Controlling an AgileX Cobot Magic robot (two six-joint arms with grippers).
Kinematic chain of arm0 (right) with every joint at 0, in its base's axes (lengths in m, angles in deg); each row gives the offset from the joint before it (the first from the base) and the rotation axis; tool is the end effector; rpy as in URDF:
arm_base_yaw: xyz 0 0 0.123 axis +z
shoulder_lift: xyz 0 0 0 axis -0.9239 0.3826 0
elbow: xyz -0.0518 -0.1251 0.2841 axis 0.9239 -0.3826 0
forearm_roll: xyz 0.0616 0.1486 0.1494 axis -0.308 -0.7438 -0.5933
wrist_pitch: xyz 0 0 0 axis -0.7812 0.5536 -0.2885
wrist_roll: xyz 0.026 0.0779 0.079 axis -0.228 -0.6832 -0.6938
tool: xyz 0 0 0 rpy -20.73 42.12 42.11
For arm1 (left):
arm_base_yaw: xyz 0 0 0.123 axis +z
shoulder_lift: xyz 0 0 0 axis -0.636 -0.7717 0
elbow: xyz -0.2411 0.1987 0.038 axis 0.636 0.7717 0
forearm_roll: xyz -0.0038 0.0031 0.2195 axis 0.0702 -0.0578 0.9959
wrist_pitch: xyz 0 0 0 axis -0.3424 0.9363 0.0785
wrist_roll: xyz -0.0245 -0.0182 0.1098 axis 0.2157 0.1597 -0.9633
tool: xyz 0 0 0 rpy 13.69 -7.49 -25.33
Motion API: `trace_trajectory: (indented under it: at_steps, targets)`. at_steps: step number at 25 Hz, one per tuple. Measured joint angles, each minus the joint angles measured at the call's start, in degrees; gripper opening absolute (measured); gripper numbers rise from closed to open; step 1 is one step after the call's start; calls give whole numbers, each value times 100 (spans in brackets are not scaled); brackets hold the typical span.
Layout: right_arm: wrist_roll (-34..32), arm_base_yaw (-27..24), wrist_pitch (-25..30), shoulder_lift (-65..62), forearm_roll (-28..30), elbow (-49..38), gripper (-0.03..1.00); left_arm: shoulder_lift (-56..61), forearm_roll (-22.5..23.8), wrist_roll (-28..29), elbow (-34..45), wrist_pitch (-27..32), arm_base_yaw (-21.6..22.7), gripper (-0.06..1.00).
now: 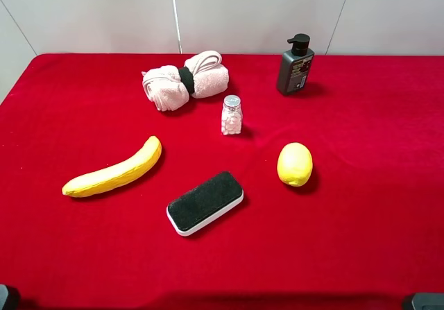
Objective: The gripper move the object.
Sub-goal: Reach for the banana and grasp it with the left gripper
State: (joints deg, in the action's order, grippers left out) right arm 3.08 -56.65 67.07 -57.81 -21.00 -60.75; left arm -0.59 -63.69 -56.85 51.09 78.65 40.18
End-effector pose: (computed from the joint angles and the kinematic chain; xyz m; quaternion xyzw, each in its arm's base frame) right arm -0.0407 -0.0078 0.2516 -0.0862 0.8412 0.0466 0.5317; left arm -0.0423 -0.0075 0.2508 0.0926 0.8516 0.0263 0.5153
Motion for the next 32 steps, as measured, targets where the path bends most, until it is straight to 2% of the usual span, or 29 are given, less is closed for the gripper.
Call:
trace_trajectory:
  at_steps: [32]
  targets:
    - [-21, 0, 0, 0, 0, 0, 69, 0, 0, 0, 0, 0, 0, 88]
